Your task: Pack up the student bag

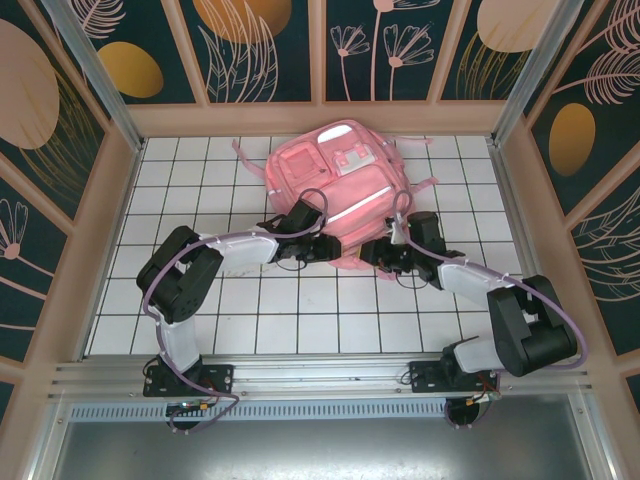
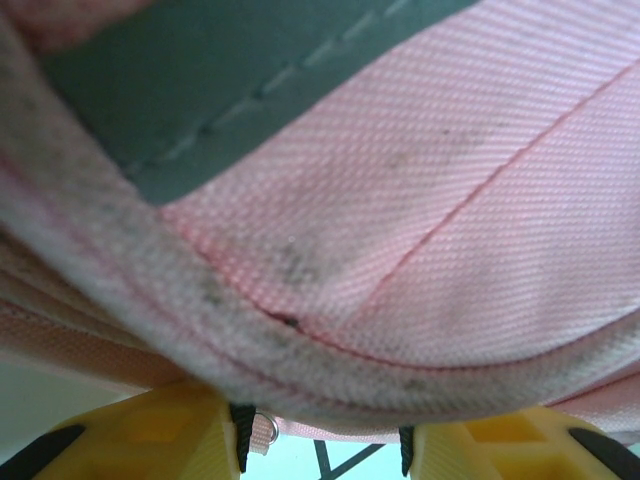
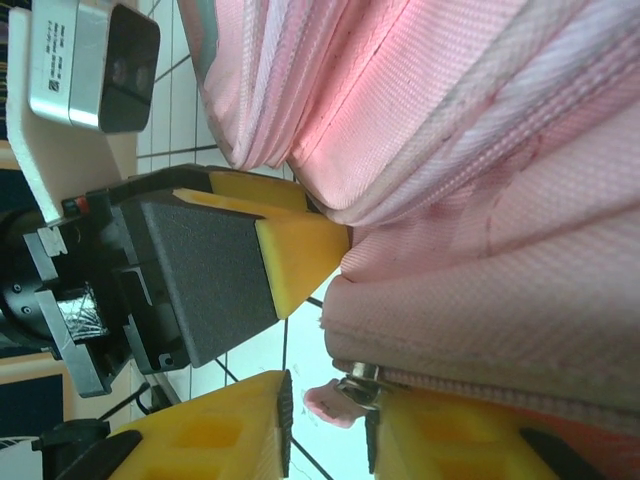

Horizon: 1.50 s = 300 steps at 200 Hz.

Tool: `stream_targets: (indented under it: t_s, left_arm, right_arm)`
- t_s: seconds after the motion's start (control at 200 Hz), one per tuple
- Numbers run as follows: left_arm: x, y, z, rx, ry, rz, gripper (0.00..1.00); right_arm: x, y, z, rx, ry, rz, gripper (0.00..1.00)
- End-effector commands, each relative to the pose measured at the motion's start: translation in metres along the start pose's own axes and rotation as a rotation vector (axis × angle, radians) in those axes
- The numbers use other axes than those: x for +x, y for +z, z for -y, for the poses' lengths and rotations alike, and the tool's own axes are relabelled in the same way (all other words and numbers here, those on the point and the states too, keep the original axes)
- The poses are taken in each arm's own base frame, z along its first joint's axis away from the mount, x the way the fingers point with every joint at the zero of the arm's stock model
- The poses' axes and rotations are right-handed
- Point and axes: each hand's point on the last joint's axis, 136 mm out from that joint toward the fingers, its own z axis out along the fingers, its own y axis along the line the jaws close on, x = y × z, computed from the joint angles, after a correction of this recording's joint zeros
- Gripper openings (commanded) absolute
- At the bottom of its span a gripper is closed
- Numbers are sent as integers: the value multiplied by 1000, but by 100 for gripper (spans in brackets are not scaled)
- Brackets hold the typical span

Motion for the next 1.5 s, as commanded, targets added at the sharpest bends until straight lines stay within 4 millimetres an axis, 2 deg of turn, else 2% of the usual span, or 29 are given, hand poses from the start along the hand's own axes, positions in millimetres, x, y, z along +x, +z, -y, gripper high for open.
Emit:
stream_targets:
  t_s: [0.0, 0.115, 0.22, 0.33, 0.425, 0.49, 0.535, 0.556, 0.691, 0.951, 1.106, 1.266, 1.496]
  left_arm:
    - [12, 9, -14, -43, 2, -48, 44]
    - [11, 7, -7, -11, 5, -50, 44]
    - [7, -3, 10, 52, 21, -43, 44]
    - [8, -18, 41, 171, 57, -34, 44]
    - [19, -25, 76, 348, 50, -69, 44]
    - [27, -27, 91, 444, 18, -94, 44]
    - [25, -30, 100, 502, -4, -90, 44]
    - [32, -27, 94, 506, -27, -107, 44]
    - [37, -29, 94, 576, -104, -104, 44]
    - [29, -47, 102, 767, -229, -38, 37]
    - [24, -51, 103, 858, -294, -11, 35]
    - [26, -40, 93, 844, -337, -12, 34]
    - [26, -36, 87, 826, -344, -8, 34]
  right_arm:
    - [-10, -8, -12, -53, -30, 51, 24]
    - [-10, -7, -9, -43, -21, 51, 17]
    - [-10, -6, -9, -54, -11, 48, 12]
    - [-10, -6, -11, -64, -4, 46, 12]
    - [-10, -5, -10, -66, 6, 42, 9]
    - [-10, -5, -11, -77, 15, 43, 8]
    - [-10, -5, -12, -86, 22, 44, 8]
    - [-10, -5, -13, -91, 24, 44, 7]
    - [-10, -8, -15, -117, 44, 52, 2]
    - [-4, -9, -18, -173, 77, 51, 0]
    - [-3, -9, -19, -193, 95, 55, 0]
    - [-4, -11, -24, -211, 101, 61, 0]
    - [-6, -13, -27, -226, 106, 69, 0]
